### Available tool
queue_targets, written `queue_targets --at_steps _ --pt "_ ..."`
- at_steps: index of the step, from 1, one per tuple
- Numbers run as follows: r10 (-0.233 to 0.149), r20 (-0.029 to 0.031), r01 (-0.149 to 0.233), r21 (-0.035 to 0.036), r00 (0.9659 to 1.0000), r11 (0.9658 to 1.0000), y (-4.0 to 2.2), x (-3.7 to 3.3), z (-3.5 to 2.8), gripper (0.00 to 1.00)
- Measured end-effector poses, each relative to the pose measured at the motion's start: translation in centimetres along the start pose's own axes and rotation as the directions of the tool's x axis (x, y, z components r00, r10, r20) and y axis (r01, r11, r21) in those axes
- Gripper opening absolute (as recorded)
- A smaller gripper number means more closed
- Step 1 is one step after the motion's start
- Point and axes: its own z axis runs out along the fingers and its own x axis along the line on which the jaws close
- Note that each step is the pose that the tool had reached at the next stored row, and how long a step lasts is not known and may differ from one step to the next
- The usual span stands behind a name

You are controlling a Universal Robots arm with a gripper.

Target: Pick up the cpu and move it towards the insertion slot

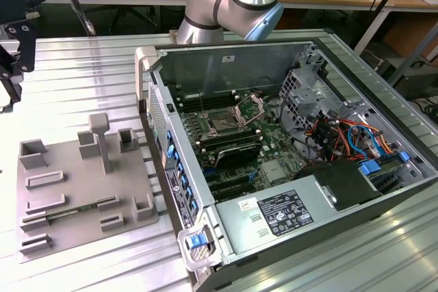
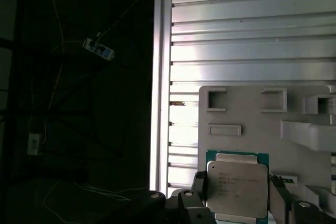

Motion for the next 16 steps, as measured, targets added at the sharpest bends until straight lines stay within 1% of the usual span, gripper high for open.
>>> queue_targets --at_steps 7,16 --pt "0.0 -0.0002 0.0 0.0001 1.0 1.0 0.0 -0.02 -0.04 0.55" --pt "0.0 -0.0001 0.0 0.0 1.0 1.0 -0.02 -1.06 -0.03 0.55"
